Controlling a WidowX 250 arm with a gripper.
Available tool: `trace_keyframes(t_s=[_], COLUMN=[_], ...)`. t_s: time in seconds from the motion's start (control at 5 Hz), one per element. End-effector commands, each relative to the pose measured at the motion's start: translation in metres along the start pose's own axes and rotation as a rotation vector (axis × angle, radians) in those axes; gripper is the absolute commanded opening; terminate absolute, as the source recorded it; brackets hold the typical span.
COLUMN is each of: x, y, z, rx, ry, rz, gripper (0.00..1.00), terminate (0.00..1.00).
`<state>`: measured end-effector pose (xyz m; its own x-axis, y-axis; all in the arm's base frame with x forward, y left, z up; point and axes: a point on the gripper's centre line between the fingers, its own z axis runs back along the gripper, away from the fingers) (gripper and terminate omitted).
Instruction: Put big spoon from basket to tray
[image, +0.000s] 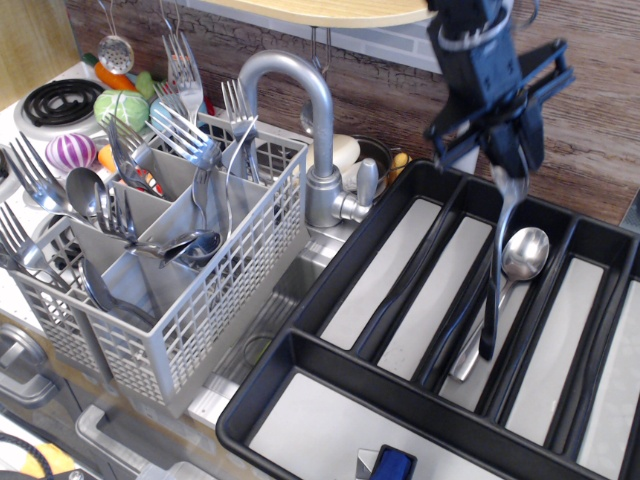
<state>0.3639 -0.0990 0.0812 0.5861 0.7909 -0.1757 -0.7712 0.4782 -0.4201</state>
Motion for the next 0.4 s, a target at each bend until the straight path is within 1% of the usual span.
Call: trace_keyframes(t_s=[0.0,0.2], x=[-0.0063,-0.012], y=[0.0028,0.0006], z=[0.0163,0.0178], rx=[-0.047,0.002], ry=[-0.147,-0.261], rz=[-0.076,-0.111], gripper=[0.0,0.0], terminate=[0.0,1.0])
